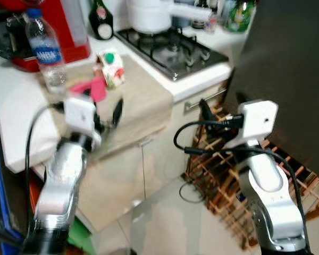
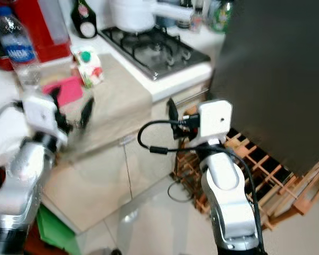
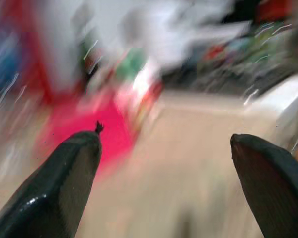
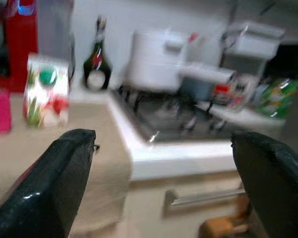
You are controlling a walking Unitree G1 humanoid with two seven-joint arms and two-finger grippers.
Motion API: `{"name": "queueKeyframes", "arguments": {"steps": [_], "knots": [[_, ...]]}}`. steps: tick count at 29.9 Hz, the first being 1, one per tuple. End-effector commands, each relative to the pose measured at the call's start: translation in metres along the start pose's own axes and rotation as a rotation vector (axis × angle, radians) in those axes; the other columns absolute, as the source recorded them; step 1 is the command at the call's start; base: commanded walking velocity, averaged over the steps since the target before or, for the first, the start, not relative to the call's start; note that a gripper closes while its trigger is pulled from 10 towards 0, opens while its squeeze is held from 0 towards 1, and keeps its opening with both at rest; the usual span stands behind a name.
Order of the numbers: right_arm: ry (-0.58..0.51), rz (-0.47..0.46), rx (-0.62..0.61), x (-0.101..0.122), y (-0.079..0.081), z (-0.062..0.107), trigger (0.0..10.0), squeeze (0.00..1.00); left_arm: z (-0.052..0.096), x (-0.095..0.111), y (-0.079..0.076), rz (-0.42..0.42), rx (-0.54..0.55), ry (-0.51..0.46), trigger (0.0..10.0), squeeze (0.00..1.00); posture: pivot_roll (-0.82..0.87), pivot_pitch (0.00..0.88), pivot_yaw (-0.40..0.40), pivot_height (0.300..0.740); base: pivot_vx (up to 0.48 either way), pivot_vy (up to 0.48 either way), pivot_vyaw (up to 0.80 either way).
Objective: Restocking fridge
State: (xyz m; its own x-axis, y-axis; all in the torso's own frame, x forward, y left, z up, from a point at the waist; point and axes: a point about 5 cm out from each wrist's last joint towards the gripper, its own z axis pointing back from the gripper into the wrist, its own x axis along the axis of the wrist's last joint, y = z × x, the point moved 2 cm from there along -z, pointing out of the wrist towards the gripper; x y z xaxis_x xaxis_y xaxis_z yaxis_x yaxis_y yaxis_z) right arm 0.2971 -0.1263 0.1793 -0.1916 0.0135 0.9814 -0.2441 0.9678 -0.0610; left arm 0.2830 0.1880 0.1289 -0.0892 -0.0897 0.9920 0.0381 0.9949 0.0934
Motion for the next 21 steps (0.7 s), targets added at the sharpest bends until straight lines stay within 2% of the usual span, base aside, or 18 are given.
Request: {"name": "queueKeyframes", "arguments": {"steps": [1, 3, 6, 7, 10, 13, 16, 21], "knots": [[0.018, -0.018, 0.015, -0.005, -0.004, -0.007, 10.0, 0.04, -0.004, 0.021, 0.005, 0.005, 0.072, -0.058, 10.0, 0.0, 0.08, 0.0, -0.099, 0.74, 0.0, 0.0, 0.74], [0.039, -0.017, 0.031, -0.01, -0.005, -0.012, 10.0, 0.05, -0.007, 0.03, 0.007, -0.013, 0.106, -0.072, 10.0, 0.0, 0.09, 0.0, -0.116, 0.74, 0.0, 0.0, 0.69], [0.051, -0.041, 0.072, -0.014, 0.001, -0.026, 10.0, 0.07, -0.023, 0.047, 0.012, -0.058, 0.153, -0.114, 10.0, 0.0, 0.1, 0.0, -0.127, 0.74, 0.0, 0.0, 0.55], [0.051, -0.041, 0.072, -0.014, 0.001, -0.026, 10.0, 0.07, -0.023, 0.047, 0.012, -0.058, 0.153, -0.114, 10.0, 0.0, 0.1, 0.0, -0.127, 0.74, 0.0, 0.0, 0.53], [0.033, -0.064, 0.094, -0.015, 0.005, -0.04, 10.0, 0.07, -0.034, 0.056, -0.004, -0.094, 0.087, -0.134, 10.0, 0.0, 0.08, 0.0, -0.093, 0.74, 0.0, 0.0, 0.5], [0.019, -0.063, 0.09, -0.014, 0.006, -0.042, 10.0, 0.07, -0.038, 0.058, -0.017, -0.09, 0.025, -0.13, 10.0, 0.0, 0.06, 0.0, -0.067, 0.74, 0.0, 0.0, 0.49], [0.009, -0.06, 0.087, -0.015, 0.005, -0.039, 10.0, 0.07, -0.041, 0.066, -0.027, -0.124, -0.014, -0.154, 10.0, 0.0, 0.05, 0.0, -0.051, 0.74, 0.0, 0.0, 0.49], [0.0, -0.073, 0.055, -0.02, 0.002, -0.036, 10.0, 0.08, -0.044, 0.071, -0.031, -0.155, -0.047, -0.166, 10.0, 0.0, 0.04, 0.0, -0.03, 0.74, 0.0, 0.0, 0.47]]}}
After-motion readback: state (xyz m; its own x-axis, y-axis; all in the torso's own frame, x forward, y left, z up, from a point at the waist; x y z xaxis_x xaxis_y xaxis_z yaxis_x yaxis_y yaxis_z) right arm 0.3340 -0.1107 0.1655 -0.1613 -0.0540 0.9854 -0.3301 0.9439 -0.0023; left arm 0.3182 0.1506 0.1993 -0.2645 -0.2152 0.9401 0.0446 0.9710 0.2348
